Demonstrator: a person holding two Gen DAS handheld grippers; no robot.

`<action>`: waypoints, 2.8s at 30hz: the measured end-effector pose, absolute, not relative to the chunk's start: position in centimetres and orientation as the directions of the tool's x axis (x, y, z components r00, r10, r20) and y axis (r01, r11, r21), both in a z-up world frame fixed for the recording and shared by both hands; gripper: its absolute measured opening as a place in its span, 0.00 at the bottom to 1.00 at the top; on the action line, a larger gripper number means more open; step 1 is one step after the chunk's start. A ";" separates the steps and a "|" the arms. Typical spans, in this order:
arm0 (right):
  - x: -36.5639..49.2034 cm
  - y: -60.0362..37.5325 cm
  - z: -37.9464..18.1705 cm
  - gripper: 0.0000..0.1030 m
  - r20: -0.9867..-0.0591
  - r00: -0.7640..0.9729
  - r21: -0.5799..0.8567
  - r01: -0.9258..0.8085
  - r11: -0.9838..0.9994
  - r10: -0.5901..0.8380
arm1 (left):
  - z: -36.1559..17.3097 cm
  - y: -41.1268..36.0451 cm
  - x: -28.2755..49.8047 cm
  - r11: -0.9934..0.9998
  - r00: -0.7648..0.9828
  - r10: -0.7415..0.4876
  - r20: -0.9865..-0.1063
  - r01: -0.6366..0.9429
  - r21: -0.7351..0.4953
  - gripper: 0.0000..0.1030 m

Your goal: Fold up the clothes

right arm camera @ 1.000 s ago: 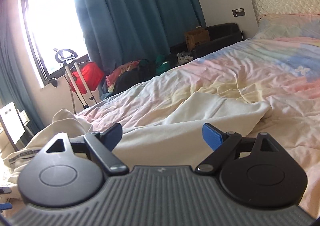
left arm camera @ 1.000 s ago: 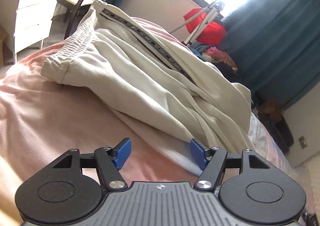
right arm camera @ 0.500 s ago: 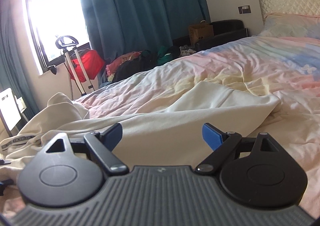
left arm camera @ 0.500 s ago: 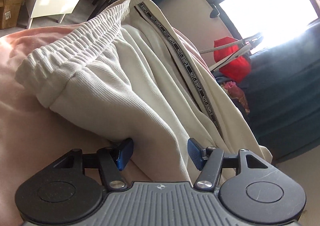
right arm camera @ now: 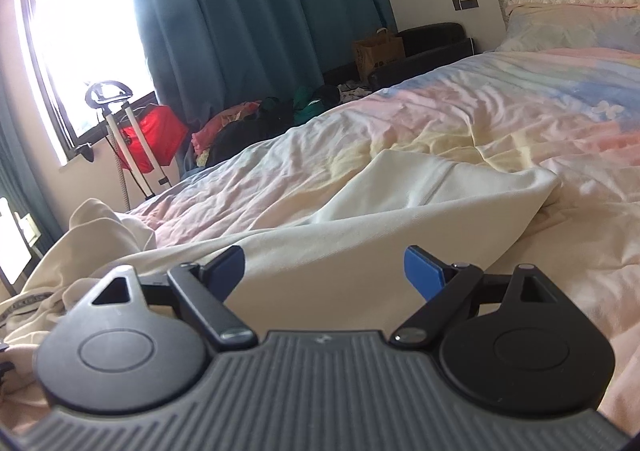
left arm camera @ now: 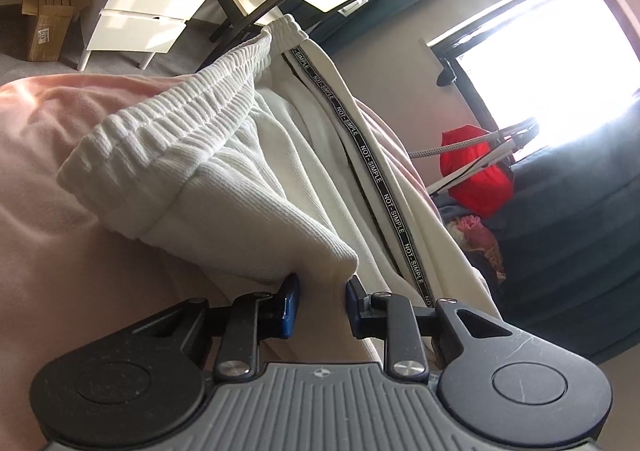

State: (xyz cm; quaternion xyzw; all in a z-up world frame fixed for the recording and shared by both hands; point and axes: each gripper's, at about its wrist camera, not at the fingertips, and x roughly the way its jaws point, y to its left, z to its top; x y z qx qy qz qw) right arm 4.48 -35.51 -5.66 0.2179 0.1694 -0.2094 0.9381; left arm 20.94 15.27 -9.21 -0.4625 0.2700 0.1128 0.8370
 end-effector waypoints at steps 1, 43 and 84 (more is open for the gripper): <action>4.5 -35.5 -5.7 0.86 -0.409 0.855 0.337 0.466 0.818 -0.318 | -9.3 15.1 20.9 0.540 0.813 -0.066 -0.578 -0.458 -0.706 0.26; 1.0 -33.2 -4.8 0.86 -0.428 0.851 0.282 0.446 0.849 -0.305 | -0.8 24.0 12.5 0.728 0.776 -0.036 -0.629 -0.411 -0.549 0.12; 2.7 -34.3 -6.8 0.86 -0.483 0.840 0.394 0.460 0.795 -0.246 | -2.4 1.2 6.7 0.983 0.857 -0.178 -0.483 0.132 -0.127 0.95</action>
